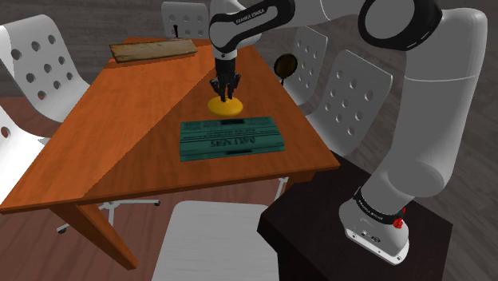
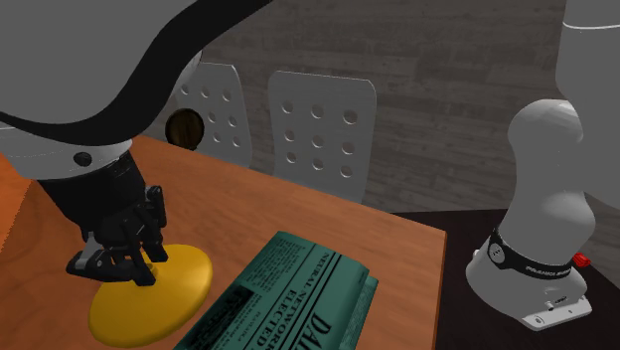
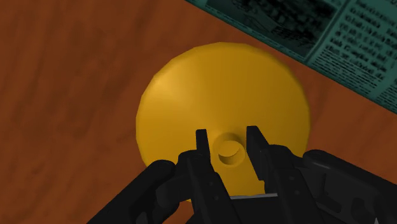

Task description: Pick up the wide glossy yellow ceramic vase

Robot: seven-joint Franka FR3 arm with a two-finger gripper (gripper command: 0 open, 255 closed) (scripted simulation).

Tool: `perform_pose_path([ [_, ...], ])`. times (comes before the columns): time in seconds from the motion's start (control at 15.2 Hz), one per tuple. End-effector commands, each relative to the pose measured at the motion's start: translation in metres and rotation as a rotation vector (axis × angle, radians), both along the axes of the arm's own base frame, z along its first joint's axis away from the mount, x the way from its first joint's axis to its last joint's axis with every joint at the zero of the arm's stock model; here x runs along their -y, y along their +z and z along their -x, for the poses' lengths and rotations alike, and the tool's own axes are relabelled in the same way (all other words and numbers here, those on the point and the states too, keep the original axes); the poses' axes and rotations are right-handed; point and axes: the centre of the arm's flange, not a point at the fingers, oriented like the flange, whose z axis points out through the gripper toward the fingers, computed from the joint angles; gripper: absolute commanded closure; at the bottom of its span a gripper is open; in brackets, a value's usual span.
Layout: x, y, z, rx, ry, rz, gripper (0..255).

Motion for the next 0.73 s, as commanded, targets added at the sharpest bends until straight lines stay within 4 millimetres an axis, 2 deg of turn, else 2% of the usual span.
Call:
perform_pose_path([
  [0.0,0.000,0.000,0.000,-0.001,0.000,0.000,255],
  [0.66,0.000,0.052,0.000,-0.001,0.000,0.000,255],
])
